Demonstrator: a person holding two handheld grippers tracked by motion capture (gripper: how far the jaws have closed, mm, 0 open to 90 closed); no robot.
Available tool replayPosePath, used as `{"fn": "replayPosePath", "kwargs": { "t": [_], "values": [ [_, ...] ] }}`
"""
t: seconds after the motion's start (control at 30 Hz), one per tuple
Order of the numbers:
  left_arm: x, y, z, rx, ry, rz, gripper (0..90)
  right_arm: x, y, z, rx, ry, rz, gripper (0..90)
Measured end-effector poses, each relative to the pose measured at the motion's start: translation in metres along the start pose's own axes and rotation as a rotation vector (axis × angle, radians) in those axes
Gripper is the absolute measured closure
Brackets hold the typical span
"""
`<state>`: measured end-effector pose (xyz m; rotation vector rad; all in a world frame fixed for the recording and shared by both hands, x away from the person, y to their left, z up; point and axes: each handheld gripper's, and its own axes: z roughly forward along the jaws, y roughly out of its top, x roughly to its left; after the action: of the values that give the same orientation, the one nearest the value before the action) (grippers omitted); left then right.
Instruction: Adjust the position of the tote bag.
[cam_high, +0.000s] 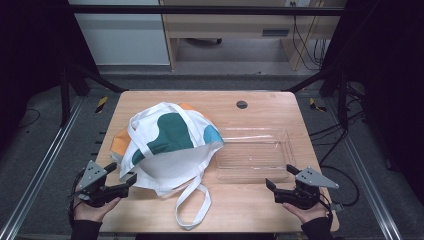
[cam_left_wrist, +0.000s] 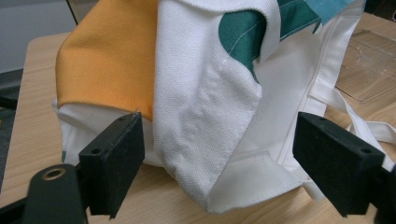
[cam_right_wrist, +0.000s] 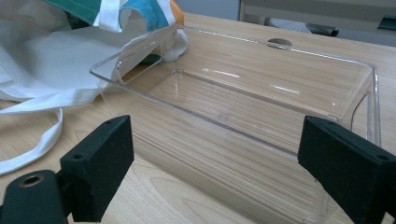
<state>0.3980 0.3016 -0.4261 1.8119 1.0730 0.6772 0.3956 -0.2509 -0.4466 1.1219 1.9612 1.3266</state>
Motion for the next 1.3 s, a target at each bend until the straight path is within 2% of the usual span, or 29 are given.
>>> {"fn": "replayPosePath", "kwargs": {
  "t": [0.23, 0.3, 0.4, 0.47, 0.63, 0.93, 1.07, 1.3],
  "values": [
    [-0.003, 0.001, 0.0, 0.005, 0.026, 0.021, 21.8, 0.002, 0.001, -0.001, 0.007, 0.01, -0.003, 14.3],
    [-0.002, 0.002, 0.0, 0.012, 0.012, 0.018, 23.8, 0.005, 0.002, 0.0, 0.015, 0.02, -0.009, 15.2],
    [-0.001, 0.004, -0.001, 0.018, 0.015, 0.027, 26.5, 0.009, 0.004, 0.003, 0.023, 0.032, -0.019, 15.4],
    [-0.001, 0.004, -0.001, 0.015, 0.015, 0.03, 31.7, 0.013, 0.006, 0.004, 0.025, 0.046, -0.017, 15.6],
    [-0.001, 0.008, -0.003, 0.007, 0.025, 0.04, 33.9, 0.019, 0.01, 0.006, 0.014, 0.069, -0.023, 17.5],
    [-0.003, 0.02, -0.009, -0.012, 0.021, 0.046, 31.4, 0.044, 0.024, 0.016, -0.002, 0.139, -0.046, 25.1],
    [-0.005, 0.025, -0.008, -0.02, 0.024, 0.051, 31.4, 0.058, 0.03, 0.028, 0.007, 0.172, -0.049, 29.0],
    [-0.01, 0.038, -0.004, -0.002, 0.007, 0.077, 32.8, 0.074, 0.039, 0.04, -0.001, 0.203, -0.048, 34.3]
  ]
}}
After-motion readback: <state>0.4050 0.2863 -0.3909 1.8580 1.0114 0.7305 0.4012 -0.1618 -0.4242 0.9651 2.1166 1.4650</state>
